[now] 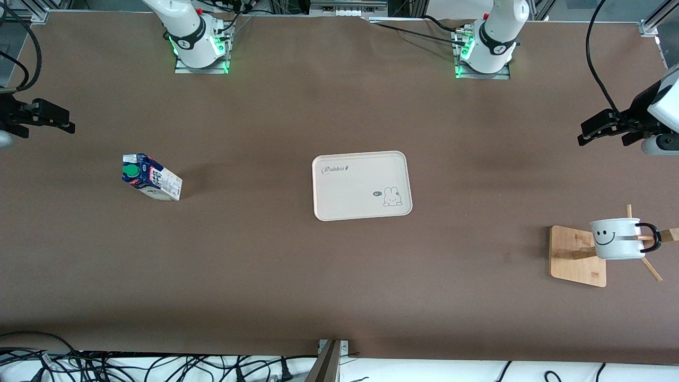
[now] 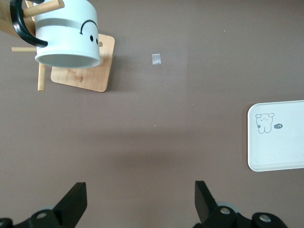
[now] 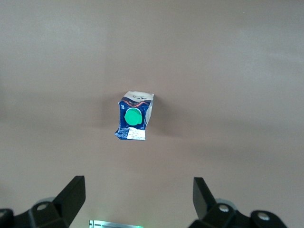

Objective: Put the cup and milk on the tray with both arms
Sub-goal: 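Reach the right gripper to the blue milk carton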

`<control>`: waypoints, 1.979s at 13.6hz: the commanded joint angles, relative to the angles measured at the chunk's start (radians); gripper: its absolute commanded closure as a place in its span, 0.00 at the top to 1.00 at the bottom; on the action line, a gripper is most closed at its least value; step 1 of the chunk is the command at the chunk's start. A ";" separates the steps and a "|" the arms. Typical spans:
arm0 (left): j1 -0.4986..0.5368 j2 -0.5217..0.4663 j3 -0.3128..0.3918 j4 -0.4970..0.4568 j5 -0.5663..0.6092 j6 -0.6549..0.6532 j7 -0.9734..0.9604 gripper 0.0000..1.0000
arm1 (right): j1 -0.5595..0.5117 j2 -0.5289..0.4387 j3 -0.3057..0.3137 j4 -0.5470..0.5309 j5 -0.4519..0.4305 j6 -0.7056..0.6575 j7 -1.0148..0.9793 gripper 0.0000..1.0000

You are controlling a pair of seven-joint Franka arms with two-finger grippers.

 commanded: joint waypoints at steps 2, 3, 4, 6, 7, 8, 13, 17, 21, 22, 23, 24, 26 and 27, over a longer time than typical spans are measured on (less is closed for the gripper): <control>0.002 0.014 -0.006 0.029 0.008 -0.005 -0.010 1.00 | -0.015 0.001 0.016 0.016 -0.001 -0.011 0.001 1.00; 0.002 0.014 -0.006 0.029 0.008 -0.005 -0.010 1.00 | -0.012 0.001 0.019 0.016 -0.002 -0.008 0.004 1.00; 0.002 0.014 -0.008 0.029 0.008 -0.004 -0.010 1.00 | -0.008 0.003 0.019 0.016 -0.002 -0.012 0.006 1.00; 0.002 0.015 -0.006 0.035 0.008 -0.004 -0.010 1.00 | -0.008 0.030 0.019 0.016 0.005 -0.009 0.003 1.00; 0.004 0.017 -0.006 0.038 0.008 -0.004 -0.010 1.00 | -0.005 0.040 0.019 0.015 0.019 -0.002 0.004 1.00; 0.004 0.017 -0.006 0.038 0.008 -0.004 -0.010 1.00 | 0.000 0.055 0.020 0.015 0.028 -0.003 0.000 1.00; 0.004 0.027 -0.008 0.041 0.008 -0.004 -0.010 1.00 | 0.018 0.092 0.019 0.012 0.019 0.007 -0.003 1.00; 0.004 0.027 -0.006 0.041 0.008 -0.004 -0.010 1.00 | 0.021 0.170 0.019 0.012 0.027 0.036 0.001 1.00; 0.004 0.027 -0.006 0.041 0.008 -0.004 -0.010 1.00 | 0.020 0.251 0.019 -0.034 0.030 0.079 0.008 1.00; 0.004 0.027 -0.008 0.043 0.008 -0.004 -0.010 1.00 | 0.018 0.259 0.019 -0.047 0.030 0.086 0.011 1.00; 0.004 0.027 -0.006 0.041 0.008 -0.004 -0.010 1.00 | 0.018 0.264 0.019 -0.065 0.027 0.087 0.035 1.00; 0.004 0.027 -0.006 0.043 0.008 -0.002 -0.010 1.00 | 0.018 0.265 0.019 -0.102 0.022 0.095 0.056 1.00; 0.004 0.029 -0.006 0.043 0.008 -0.002 -0.010 1.00 | 0.018 0.262 0.019 -0.143 0.013 0.122 0.080 1.00; 0.004 0.029 -0.006 0.043 0.006 -0.002 -0.010 1.00 | 0.018 0.261 0.019 -0.160 0.015 0.129 0.080 1.00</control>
